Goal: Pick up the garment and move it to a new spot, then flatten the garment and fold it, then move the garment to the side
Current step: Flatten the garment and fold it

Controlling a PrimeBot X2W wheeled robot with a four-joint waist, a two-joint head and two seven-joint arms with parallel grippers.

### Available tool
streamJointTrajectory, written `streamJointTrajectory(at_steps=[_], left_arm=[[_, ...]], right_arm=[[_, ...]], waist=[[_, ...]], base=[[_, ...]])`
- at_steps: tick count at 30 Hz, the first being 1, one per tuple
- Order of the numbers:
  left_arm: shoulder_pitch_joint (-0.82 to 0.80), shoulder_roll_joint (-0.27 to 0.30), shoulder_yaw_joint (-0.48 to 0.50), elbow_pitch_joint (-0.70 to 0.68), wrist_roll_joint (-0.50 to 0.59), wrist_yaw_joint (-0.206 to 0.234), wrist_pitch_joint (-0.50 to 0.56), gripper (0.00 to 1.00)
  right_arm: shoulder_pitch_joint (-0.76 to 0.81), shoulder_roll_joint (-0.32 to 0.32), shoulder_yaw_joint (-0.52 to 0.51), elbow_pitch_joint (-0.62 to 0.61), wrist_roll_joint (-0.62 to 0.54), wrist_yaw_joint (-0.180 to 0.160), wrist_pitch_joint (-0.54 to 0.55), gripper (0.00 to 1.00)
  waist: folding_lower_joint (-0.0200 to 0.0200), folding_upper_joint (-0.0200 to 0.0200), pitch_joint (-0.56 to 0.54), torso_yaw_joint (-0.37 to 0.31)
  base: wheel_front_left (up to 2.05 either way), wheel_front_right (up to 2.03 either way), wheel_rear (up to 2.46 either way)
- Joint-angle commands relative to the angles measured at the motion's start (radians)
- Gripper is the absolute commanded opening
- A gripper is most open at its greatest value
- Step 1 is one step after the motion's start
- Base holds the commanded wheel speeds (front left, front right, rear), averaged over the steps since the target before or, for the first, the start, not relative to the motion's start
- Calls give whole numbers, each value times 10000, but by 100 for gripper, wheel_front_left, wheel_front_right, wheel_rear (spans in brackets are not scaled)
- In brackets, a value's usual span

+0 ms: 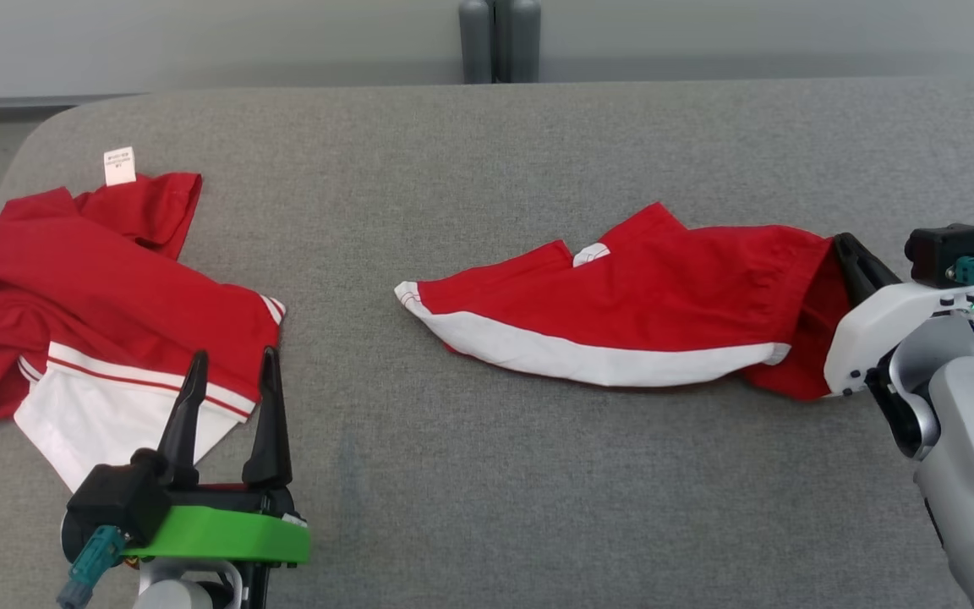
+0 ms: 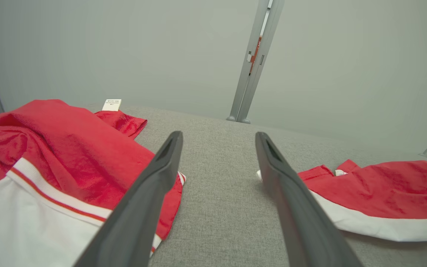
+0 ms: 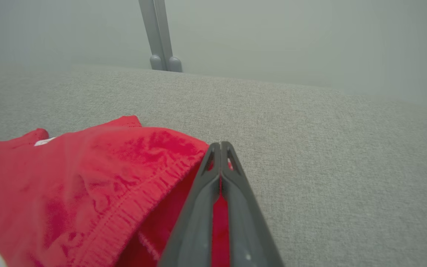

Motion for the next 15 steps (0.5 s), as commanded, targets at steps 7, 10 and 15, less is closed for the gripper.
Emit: streamJointTrajectory(at_steps=[7, 10, 15], left_arm=[[-237, 52, -140, 184, -24, -41, -5, 100], [-78, 52, -98, 225, -65, -42, -5, 100], [184, 49, -47, 241, -63, -42, -5, 100]], right_arm=[[-1215, -527, 623, 2258, 710, 1, -888, 100], [-1395, -515, 806, 2695, 923, 1, -1426, 100], [-1312, -439, 1039, 2542, 1230, 1, -2299, 100]], waist=[[0, 0, 258, 339], [0, 0, -3, 230], [0, 0, -560, -96]], base=[[0, 0, 0], [0, 0, 0], [0, 0, 0]])
